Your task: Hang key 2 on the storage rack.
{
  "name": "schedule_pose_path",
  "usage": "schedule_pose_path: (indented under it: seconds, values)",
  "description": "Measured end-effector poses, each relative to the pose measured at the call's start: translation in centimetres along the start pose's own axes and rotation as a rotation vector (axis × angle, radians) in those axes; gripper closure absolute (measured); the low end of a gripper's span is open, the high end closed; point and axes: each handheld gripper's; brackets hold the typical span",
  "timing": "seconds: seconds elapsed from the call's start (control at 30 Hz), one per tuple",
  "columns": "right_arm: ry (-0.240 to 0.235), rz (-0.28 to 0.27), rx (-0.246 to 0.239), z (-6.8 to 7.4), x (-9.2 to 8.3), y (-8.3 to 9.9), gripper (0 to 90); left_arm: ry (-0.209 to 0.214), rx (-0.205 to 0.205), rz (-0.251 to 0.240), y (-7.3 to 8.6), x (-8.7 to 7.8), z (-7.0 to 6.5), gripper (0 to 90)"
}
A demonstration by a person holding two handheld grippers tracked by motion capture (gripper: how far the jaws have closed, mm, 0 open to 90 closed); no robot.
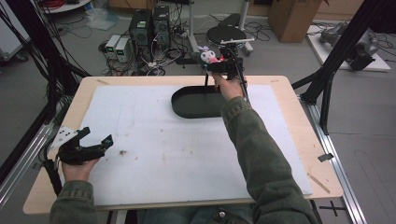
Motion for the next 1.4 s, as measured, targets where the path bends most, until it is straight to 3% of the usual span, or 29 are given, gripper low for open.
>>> schedule_pose_path:
  seconds: [0.07,0.13,0.2,0.27,0.33,0.5,0.63,0.7,0.77,0.93,1.2,1.4]
  values:
    - [0.007,0.009,0.015,-0.4,0.4,0.2,48.5,0.001,0.0,0.002,0.0,0.0,0.0,1.8]
    - [0.011,0.014,-0.002,-0.4,0.8,0.3,46.5,0.001,-0.001,0.004,0.0,0.1,0.0,1.8]
    - [0.022,-0.01,-0.009,-0.3,0.9,0.4,41.1,0.002,0.001,0.007,0.1,0.1,0.0,1.8]
    - [0.021,-0.049,-0.002,-0.3,0.6,0.2,32.7,0.009,-0.006,0.011,0.1,0.1,0.0,1.8]
    - [0.021,-0.075,0.003,-0.3,0.2,0.1,29.6,0.012,0.0,0.019,0.1,0.1,-0.1,1.8]
    - [0.016,-0.08,-0.027,-0.6,-1.1,0.2,21.6,0.01,0.001,0.014,0.1,0.1,-0.1,1.8]
    - [-0.035,-0.039,-0.038,-0.8,-1.6,0.3,10.2,0.013,0.004,0.016,0.1,0.1,-0.1,1.9]
    - [-0.069,-0.037,-0.057,-0.7,-1.9,0.4,9.6,0.013,0.002,0.017,0.1,0.1,-0.2,1.9]
    - [-0.106,-0.045,-0.077,-0.6,-2.1,0.9,1.3,0.011,-0.001,0.017,0.1,0.1,-0.2,1.9]
    - [-0.13,0.005,-0.105,-0.4,-2.1,2.0,1.1,0.012,0.004,0.02,0.1,0.1,-0.2,1.8]
    - [-0.182,0.02,-0.154,-0.3,-2.6,2.4,1.2,0.015,0.006,0.027,0.1,0.1,-0.1,1.9]
    - [-0.164,0.066,-0.166,-1.2,-4.0,3.2,1.2,0.016,0.005,0.026,0.1,0.2,-0.1,1.8]
Point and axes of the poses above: each handheld gripper's, and its own axes: x roughly forward along the jaws, y roughly out of its underside, z roughly to its left, and after that the axes turned 14 degrees about -z, right-handed
